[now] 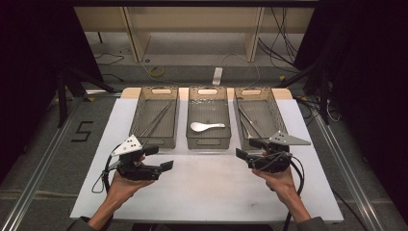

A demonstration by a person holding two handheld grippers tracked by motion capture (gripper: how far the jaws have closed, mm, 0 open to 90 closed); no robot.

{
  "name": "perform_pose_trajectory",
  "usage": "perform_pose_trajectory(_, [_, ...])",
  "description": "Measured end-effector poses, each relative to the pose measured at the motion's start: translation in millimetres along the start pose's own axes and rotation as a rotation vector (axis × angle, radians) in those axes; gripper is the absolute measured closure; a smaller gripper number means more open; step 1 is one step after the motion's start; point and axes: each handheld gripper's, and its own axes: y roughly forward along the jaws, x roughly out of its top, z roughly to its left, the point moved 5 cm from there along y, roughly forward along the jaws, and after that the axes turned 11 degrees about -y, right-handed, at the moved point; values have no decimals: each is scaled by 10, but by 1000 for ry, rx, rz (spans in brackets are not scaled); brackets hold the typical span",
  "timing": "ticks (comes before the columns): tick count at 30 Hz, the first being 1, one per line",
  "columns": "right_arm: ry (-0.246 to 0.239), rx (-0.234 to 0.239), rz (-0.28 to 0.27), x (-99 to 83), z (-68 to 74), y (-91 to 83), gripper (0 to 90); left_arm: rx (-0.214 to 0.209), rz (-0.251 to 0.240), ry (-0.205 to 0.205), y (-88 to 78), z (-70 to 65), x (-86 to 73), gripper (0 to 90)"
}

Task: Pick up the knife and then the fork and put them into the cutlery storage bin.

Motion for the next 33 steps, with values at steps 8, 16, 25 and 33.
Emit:
perform_pose_trajectory(8, [-24,0,-17,-171,132,-140,261,-6,-7,3,-15,-9,2,156])
perform_pose_trajectory(16, [-42,-17,-8,-329,194,-259,247,-15,-15,0,-48,-17,1,156])
perform_pose_trajectory(25, [-37,-35,22,-443,219,-316,226,-22,-25,-4,-103,-36,-26,156])
perform_pose_trajectory(33, [-47,-52,13,-418,203,-350,224,-18,-17,2,-85,-32,-36,156])
